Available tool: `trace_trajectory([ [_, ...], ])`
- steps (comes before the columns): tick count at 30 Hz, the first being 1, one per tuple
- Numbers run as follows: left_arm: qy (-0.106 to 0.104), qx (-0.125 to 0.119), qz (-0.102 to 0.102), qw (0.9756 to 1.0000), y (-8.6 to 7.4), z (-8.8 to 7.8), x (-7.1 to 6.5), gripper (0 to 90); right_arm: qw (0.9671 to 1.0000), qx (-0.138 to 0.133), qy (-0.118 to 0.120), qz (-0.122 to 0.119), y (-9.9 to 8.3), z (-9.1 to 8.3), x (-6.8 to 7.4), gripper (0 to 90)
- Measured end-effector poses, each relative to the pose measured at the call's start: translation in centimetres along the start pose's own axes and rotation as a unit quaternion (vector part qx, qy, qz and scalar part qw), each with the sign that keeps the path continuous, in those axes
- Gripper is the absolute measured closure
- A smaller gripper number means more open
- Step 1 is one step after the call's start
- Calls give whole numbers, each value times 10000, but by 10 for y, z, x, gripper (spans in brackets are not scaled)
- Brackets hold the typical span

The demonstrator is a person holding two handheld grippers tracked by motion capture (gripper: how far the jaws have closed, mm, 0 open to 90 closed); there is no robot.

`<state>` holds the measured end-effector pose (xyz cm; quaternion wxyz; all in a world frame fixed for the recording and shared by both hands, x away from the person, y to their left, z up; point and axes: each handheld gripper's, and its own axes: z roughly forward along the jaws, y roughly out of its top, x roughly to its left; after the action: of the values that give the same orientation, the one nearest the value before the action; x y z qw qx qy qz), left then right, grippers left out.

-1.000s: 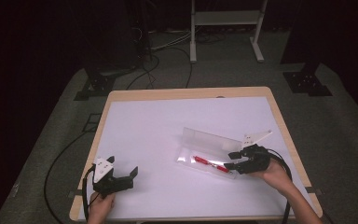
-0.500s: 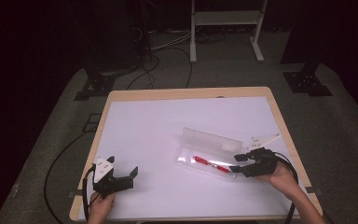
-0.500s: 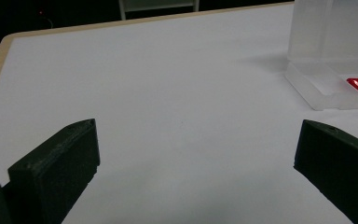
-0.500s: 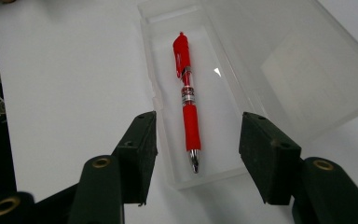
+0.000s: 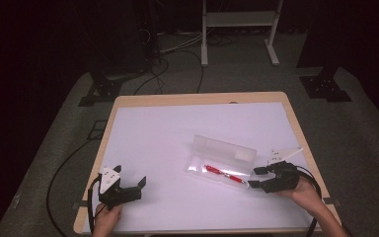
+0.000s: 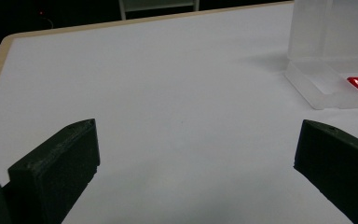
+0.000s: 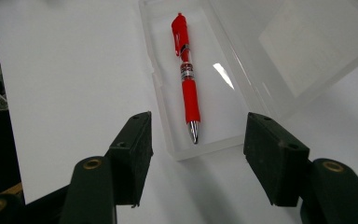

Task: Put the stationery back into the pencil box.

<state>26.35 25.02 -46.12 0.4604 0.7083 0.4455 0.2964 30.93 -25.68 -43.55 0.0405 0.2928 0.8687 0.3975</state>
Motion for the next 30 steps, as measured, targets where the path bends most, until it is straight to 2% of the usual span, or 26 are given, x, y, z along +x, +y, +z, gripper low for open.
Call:
trace_trajectory([
  [7,-7,4,-3,10000,0,0,0,0,10000,-31,-60,14,-10,-5,0,408],
  [11,-2,9,6,10000,0,0,0,0,9999,-32,-87,132,-16,-8,-1,392],
  [22,10,6,14,10000,0,0,-1,0,9997,-41,-120,221,-29,-13,-1,388],
  [30,11,5,4,10000,0,0,-1,0,9993,-148,-175,296,-39,-20,-2,384],
])
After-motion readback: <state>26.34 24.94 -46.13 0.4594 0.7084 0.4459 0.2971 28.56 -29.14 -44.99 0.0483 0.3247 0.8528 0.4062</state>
